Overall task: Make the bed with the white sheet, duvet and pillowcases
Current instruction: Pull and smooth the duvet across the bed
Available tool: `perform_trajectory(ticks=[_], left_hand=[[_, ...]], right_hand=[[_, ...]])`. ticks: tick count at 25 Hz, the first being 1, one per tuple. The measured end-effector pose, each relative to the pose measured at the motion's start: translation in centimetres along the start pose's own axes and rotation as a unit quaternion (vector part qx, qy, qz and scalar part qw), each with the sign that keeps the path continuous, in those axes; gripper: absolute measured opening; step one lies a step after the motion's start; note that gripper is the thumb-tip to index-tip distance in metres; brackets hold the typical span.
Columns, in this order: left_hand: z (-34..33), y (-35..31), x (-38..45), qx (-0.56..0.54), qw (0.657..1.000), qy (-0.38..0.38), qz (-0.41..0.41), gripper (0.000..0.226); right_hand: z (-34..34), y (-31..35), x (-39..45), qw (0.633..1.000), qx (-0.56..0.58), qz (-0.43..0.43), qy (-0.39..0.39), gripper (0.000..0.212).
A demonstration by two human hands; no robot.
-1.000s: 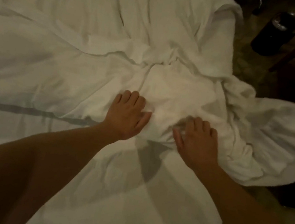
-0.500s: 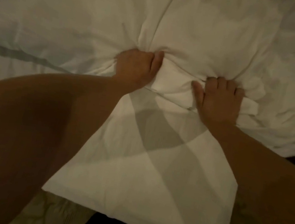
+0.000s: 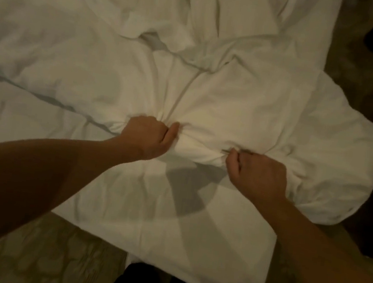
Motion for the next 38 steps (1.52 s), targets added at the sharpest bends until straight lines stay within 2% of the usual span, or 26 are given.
perform_trajectory(ticks=[2, 4, 5, 6, 8, 10, 12, 15, 19, 22, 27, 30, 33, 34, 36, 38], left_hand=[[-0.4, -0.3, 0.1, 0.003, 1.000, 0.008, -0.005, 0.051], [-1.3, -1.2, 1.5, -0.015, 1.000, 0.009, -0.009, 0.050], [-1.9, -1.7, 2.3, -0.042, 0.999, -0.002, -0.008, 0.052], [-2.1, -2.2, 3.2, -0.069, 0.997, -0.033, -0.011, 0.051], [-1.6, -3.0, 5.1, -0.112, 0.986, -0.127, -0.011, 0.047], [-0.6, -3.9, 7.3, -0.146, 0.973, -0.176, -0.012, 0.053], [1.0, -5.5, 9.6, -0.178, 0.971, -0.159, -0.026, 0.062], [1.0, -8.5, 12.4, -0.212, 0.974, -0.067, -0.043, 0.060], [-3.5, -8.2, 12.7, -0.160, 0.987, -0.003, 0.013, 0.060], [-5.8, -7.5, 12.1, -0.130, 0.991, 0.020, 0.031, 0.062], [-5.3, -7.8, 12.5, -0.129, 0.991, 0.030, 0.034, 0.062], [-1.9, -8.0, 12.0, -0.135, 0.990, -0.027, 0.020, 0.059], [4.3, -8.2, 12.4, -0.177, 0.980, -0.085, 0.028, 0.058], [6.8, -8.0, 13.1, -0.183, 0.979, -0.084, 0.035, 0.059], [10.5, -7.8, 15.2, -0.191, 0.977, -0.079, 0.059, 0.063], [12.7, -8.3, 18.0, -0.170, 0.980, -0.070, 0.071, 0.065]], right_hand=[[-0.5, -0.5, 0.1, 1.000, -0.014, 0.018, -0.004, 0.055], [-1.8, -1.4, 0.6, 0.999, -0.013, 0.028, 0.037, 0.052], [-2.4, -2.0, 0.7, 0.997, 0.005, -0.004, 0.075, 0.055], [-2.6, -2.5, 0.9, 0.996, 0.026, -0.044, 0.075, 0.052], [-2.3, -3.3, 1.6, 0.994, 0.041, -0.103, 0.020, 0.038], [-1.6, -3.9, 2.2, 0.992, 0.046, -0.110, -0.031, 0.032], [-1.6, -4.4, 3.4, 0.990, 0.065, -0.122, -0.033, 0.041], [-2.6, -4.8, 6.1, 0.986, 0.093, -0.138, 0.011, 0.064], [-6.5, -6.8, 6.1, 0.983, 0.066, -0.058, 0.161, 0.064], [-8.4, -7.2, 4.7, 0.976, 0.068, -0.060, 0.198, 0.065], [-7.9, -7.2, 6.0, 0.962, 0.064, -0.046, 0.262, 0.065], [-4.6, -8.3, 7.7, 0.969, 0.036, -0.053, 0.240, 0.064], [-0.8, -10.5, 9.6, 0.959, 0.081, -0.124, 0.243, 0.067], [0.7, -11.6, 10.6, 0.948, 0.133, -0.171, 0.232, 0.068], [2.4, -13.6, 12.9, 0.903, 0.258, -0.260, 0.223, 0.071], [2.5, -15.7, 15.5, 0.869, 0.320, -0.296, 0.235, 0.074]])
Point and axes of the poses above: each hand's wrist, its own x-axis towards the middle knuckle, its own z-axis out of the back of the hand, y = z × x, the point moved 5 cm from there along x, towards the middle knuckle, and after that the axes turned 7 degrees about y, right-handed, at the moved point
